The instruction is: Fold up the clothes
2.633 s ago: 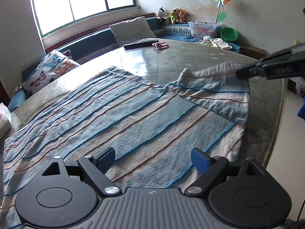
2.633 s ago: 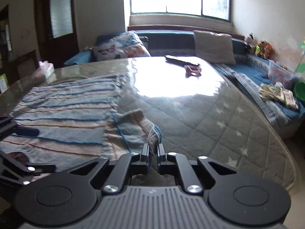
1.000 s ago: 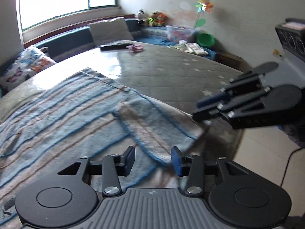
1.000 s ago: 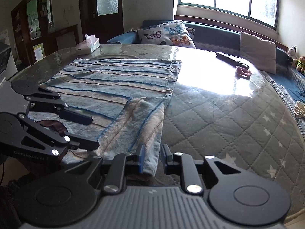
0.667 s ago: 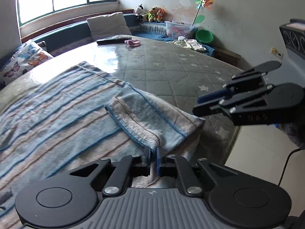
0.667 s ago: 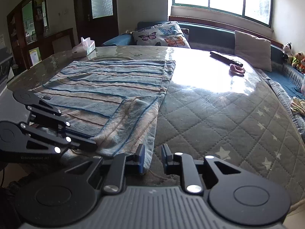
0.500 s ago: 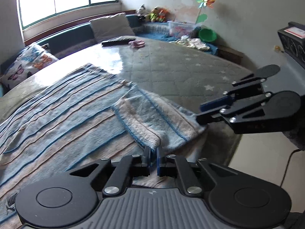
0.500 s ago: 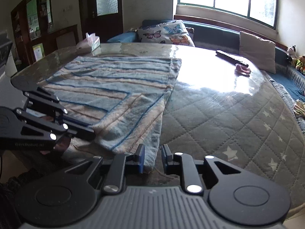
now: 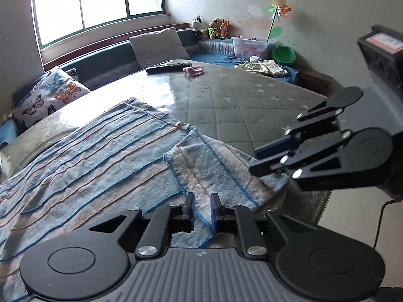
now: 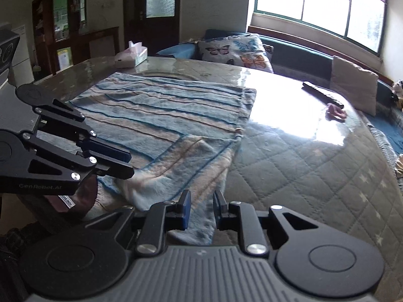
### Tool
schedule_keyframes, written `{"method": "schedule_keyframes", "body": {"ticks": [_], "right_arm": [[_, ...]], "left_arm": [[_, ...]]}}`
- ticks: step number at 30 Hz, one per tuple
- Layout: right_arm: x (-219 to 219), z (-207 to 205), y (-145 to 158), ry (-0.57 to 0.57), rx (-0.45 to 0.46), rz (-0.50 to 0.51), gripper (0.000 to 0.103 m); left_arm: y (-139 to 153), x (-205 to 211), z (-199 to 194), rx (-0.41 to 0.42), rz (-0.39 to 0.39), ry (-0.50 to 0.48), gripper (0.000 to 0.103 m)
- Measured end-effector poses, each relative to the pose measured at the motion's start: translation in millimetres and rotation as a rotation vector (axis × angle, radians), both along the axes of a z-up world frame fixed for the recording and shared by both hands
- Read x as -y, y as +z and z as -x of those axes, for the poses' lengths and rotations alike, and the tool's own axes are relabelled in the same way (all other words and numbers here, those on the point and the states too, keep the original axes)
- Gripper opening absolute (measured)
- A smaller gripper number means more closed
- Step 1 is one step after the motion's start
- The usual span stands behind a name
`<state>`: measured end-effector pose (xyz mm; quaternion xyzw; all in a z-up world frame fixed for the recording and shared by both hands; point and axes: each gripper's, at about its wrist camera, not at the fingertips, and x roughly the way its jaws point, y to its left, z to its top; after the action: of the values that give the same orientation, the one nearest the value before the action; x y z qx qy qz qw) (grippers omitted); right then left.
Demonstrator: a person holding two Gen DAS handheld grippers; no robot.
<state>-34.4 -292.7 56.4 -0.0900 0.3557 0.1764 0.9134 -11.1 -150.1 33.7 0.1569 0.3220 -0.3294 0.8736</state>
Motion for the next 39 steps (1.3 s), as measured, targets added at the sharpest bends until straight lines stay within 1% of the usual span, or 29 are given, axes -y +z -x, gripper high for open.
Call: {"method": "schedule_keyframes", "body": {"ticks": [2,5,9,11,15,18,20,21,25,28,33,36,39], "right_arm": [[-3.1,-4.1,-6.9,0.013,-0.015,0.009,0.015],[-3.3,-7.3,-14.0,0.015,-0.036,0.026,0.014],[-1.5,-10.3,-6.1,0.01,-0.018,0.031,0.014],[-3.5,-16.7,-0.3,0.021,-0.003,0.014,0.014],[-9.9,-31.3,-9.6,0.041,-0.021,0.021,0.012],[-8.5,-38.9,-13.0,0.035,-0.034,0.025,0.01],[-7.9,-42.1,-9.5,0.033,-0.027,0.022,0.01],[-9.8,-45.8,-6.1,0.039,-0.016,0.022,0.01],[-19.8,-62.9,-6.8,0.059,-0.019,0.022,0.01],[-26.0,-80.8,-16.3,0.056,-0.047,0.033,0.01],[-31.6,-93.7,-8.8,0.062,-0.027,0.018,0.01],[-35.8,-101.4,-13.2,0.059,-0.042,0.027,0.01],[-37.0,-103.8,-14.9,0.051,-0.04,0.035,0.01]], "left_arm": [[-0.9,-0.1,-1.1,-0.009,0.008,-0.007,0.014],[-2.7,3.1,-1.7,-0.019,0.019,-0.037,0.014],[-10.0,9.1,-6.1,-0.037,0.014,-0.054,0.014],[-14.3,12.0,-8.6,-0.048,0.01,-0.06,0.014],[-21.7,11.7,-9.4,-0.06,-0.001,-0.071,0.015],[-21.1,10.4,-9.0,-0.065,0.004,-0.072,0.017],[-21.1,10.8,-9.0,-0.066,0.007,-0.078,0.024],[-21.3,11.7,-8.8,-0.065,0.007,-0.079,0.024],[-21.0,12.2,-8.6,-0.07,0.014,-0.076,0.026],[-20.6,11.6,-8.2,-0.071,0.017,-0.077,0.027],[-21.0,10.0,-8.9,-0.08,0.03,-0.077,0.028],[-20.0,6.9,-9.0,-0.084,0.041,-0.067,0.029],[-17.0,-2.6,-8.7,-0.076,0.043,-0.034,0.032]]}}
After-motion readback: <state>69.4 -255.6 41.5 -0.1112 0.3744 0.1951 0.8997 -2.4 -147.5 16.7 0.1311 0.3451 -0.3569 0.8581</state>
